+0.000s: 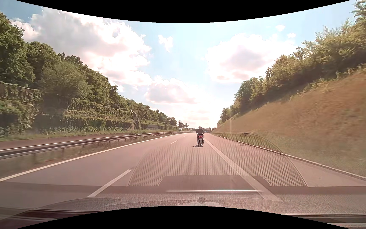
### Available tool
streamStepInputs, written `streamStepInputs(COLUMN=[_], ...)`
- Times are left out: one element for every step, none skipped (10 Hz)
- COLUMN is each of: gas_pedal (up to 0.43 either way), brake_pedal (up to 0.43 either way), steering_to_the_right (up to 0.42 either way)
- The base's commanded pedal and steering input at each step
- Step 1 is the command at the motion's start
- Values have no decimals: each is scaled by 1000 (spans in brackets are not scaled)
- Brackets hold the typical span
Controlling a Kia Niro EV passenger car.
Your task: Follow the waypoints while adhering to traffic rules and regulations
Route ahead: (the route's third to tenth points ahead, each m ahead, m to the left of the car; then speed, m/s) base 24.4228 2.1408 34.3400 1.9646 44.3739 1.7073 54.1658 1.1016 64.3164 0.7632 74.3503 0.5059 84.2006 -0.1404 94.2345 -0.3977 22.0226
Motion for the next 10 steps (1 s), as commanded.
streamStepInputs(gas_pedal=[287,287,287,287,287,287,287,287,287,287], brake_pedal=[12,6,12,12,12,12,12,12,6,12], steering_to_the_right=[4,4,3,1,0,0,1,1,2,3])
